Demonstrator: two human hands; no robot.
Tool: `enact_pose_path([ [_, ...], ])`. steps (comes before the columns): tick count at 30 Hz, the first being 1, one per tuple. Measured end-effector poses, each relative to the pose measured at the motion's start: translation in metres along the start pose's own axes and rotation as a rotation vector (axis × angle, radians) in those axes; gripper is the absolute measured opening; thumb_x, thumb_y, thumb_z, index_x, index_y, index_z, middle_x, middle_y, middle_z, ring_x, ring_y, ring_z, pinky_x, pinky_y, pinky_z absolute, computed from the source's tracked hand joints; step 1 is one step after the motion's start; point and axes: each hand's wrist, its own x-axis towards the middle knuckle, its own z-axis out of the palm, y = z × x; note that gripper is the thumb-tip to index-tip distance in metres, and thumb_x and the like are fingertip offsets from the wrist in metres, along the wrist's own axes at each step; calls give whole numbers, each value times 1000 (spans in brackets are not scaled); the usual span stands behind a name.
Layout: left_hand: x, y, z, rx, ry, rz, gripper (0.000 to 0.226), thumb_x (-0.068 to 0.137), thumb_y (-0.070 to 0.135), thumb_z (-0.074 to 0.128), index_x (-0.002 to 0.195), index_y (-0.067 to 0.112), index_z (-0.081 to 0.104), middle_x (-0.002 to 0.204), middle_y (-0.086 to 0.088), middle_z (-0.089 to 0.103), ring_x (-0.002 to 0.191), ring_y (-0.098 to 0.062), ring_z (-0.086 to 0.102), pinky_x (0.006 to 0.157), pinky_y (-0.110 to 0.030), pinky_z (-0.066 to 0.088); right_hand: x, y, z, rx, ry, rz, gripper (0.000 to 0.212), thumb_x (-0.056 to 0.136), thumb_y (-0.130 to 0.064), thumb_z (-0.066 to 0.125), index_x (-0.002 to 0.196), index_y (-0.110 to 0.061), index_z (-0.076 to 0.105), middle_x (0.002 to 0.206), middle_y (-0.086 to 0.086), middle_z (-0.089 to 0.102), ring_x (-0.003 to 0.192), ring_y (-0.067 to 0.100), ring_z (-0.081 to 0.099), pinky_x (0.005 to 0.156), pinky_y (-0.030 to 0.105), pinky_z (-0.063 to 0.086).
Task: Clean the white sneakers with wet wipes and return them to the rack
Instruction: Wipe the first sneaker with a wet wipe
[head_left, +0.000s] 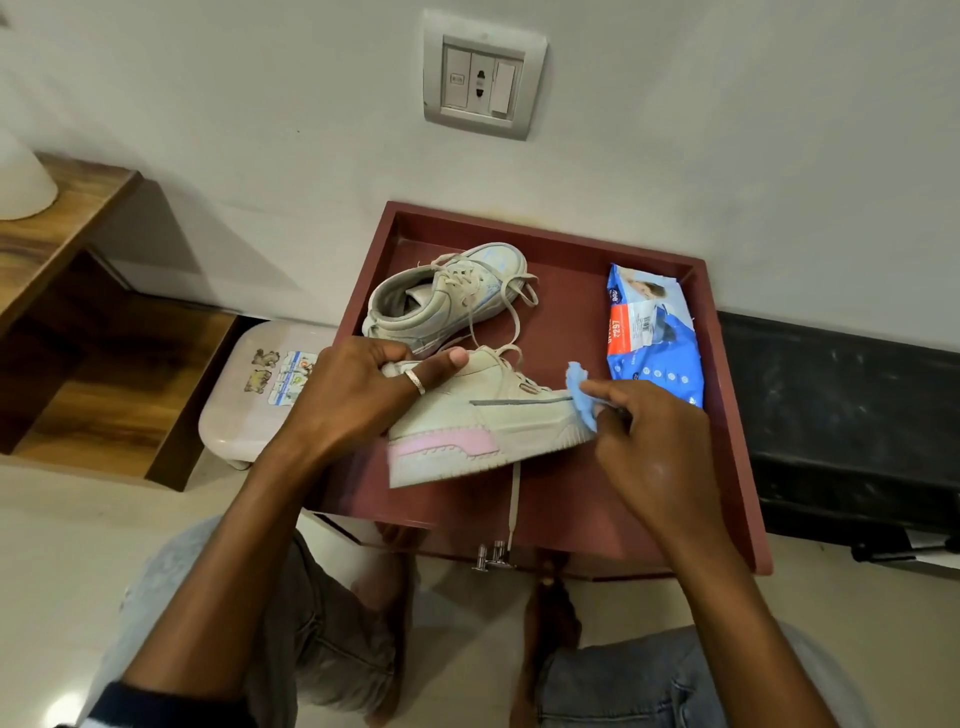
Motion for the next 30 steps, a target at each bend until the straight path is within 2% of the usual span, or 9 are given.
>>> enact_pose_path([
  [2, -4, 7, 0, -109, -44, 15, 82, 73, 77, 67, 75, -4, 64, 68, -23, 60, 54, -19, 54, 52, -30, 40, -5, -17, 0, 71, -2, -59, 31, 84, 3, 63, 109, -11, 74, 105, 0, 73, 90, 5, 62, 79, 9, 45],
  [5, -8, 14, -5, -289, -209, 43, 52, 72, 56, 81, 66, 6, 66, 64, -7, 64, 58, -10, 62, 52, -23, 49, -8, -24, 3, 65, -27, -111, 33, 84, 4, 62, 111, -12, 74, 109, 1, 73, 97, 13, 65, 86, 22, 50],
  [9, -9, 13, -7, -490, -465, 145, 33, 62, 47, 90, 79, 22, 77, 91, -6, 76, 81, -21, 74, 69, -30, 62, 0, -12, -7, 153, -18, -19, 32, 90, 2, 62, 115, -15, 72, 109, -12, 66, 94, -13, 55, 83, -3, 37],
  [12, -10, 20, -2, -538, -452, 252, 7, 75, 29, 84, 77, 30, 78, 84, 3, 68, 80, -13, 66, 73, -24, 57, 2, -10, -13, 253, -57, 58, 29, 92, -2, 62, 114, -18, 72, 105, -27, 59, 94, -29, 48, 79, -6, 36],
  [16, -8, 27, 2, -609, -411, 323, 23, 66, 47, 88, 81, 30, 81, 98, 9, 54, 102, -9, 56, 88, -26, 52, -1, -16, -15, 319, -124, 88, 30, 93, -3, 61, 115, -21, 70, 99, -37, 53, 94, -31, 47, 76, -5, 39],
  [20, -13, 43, 11, -589, -403, 379, 12, 71, 28, 87, 82, 31, 82, 107, 9, 71, 112, -7, 65, 91, -24, 54, -4, -27, -27, 383, -112, 120, 30, 93, -8, 60, 105, -34, 68, 99, -31, 60, 97, -20, 54, 76, 4, 45],
  [23, -15, 47, 14, -457, -330, 442, 14, 71, 30, 87, 74, 41, 78, 93, 6, 75, 106, -6, 67, 90, -17, 50, -7, -39, -38, 502, -97, 146, 25, 91, -13, 62, 97, -37, 68, 100, -22, 67, 100, -8, 60, 78, 13, 51],
  [27, -16, 50, 24, -503, -250, 429, 27, 74, 32, 85, 68, 9, 74, 73, -13, 64, 71, -20, 58, 69, -27, 48, -16, -62, -55, 436, -46, 88, 25, 90, -15, 66, 103, -36, 67, 100, -30, 63, 98, -9, 60, 70, 8, 51],
  [30, -16, 54, 29, -565, -233, 412, 24, 78, 23, 82, 57, 26, 70, 58, 8, 55, 60, -6, 47, 62, -19, 41, -35, -83, -53, 108, 143, -108, 28, 89, -5, 64, 113, -16, 71, 106, -8, 70, 96, 1, 63, 85, 13, 47],
])
